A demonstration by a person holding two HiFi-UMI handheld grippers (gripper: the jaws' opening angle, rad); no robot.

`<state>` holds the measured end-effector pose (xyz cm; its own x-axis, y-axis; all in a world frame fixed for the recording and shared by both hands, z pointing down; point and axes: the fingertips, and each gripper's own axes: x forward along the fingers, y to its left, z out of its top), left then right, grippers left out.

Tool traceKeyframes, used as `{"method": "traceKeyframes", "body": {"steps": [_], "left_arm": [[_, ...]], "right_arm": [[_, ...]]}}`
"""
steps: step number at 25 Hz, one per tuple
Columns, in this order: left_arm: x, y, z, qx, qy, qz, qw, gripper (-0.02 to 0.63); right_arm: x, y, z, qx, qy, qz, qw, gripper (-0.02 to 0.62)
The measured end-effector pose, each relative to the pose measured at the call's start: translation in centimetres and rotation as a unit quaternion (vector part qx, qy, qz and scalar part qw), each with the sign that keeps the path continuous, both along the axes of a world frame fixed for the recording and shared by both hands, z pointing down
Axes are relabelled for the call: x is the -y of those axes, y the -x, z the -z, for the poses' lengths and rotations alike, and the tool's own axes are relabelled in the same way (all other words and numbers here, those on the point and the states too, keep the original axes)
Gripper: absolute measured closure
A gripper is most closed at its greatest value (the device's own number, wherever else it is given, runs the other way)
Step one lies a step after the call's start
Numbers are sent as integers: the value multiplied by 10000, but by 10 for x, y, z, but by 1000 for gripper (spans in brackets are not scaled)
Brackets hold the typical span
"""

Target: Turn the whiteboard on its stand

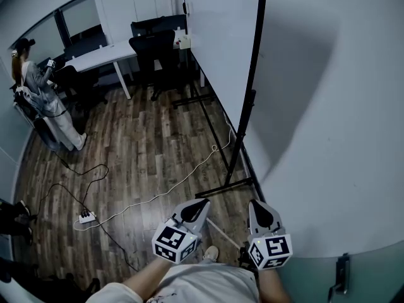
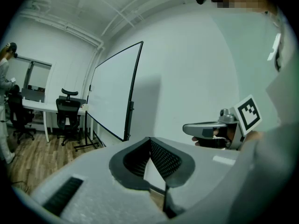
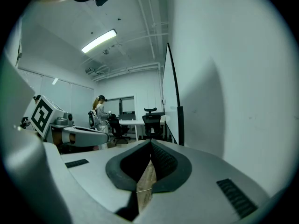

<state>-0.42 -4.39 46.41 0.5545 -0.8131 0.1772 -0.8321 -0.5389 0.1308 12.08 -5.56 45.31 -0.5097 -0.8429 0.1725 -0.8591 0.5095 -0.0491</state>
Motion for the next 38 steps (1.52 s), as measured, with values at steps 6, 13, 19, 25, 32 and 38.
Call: {"method": "traceKeyframes", "body": {"steps": [6,13,19,25,32,38], "left_arm": [[26,-4,0,99,7,51,9999,595],[50,-2,2,127,44,-12,9999,595],[83,1,-4,110,98,-170,9997,595],[119,8,3,120,22,-323,9994,595],[163,15,9,133,-51,-446,9989,595],[199,18,3,107,-15,-461,9989,595]], "right_arm": [[30,-3,0,51,-7,92,9999,589],[60,2,4,89,-8,101,9999,589],[92,8,5,117,-37,-50,9999,589],[125,15,14,168,-83,-190,9996,589],[173,19,16,183,-55,-326,9993,589],[213,18,9,142,-29,-389,9991,588]]}}
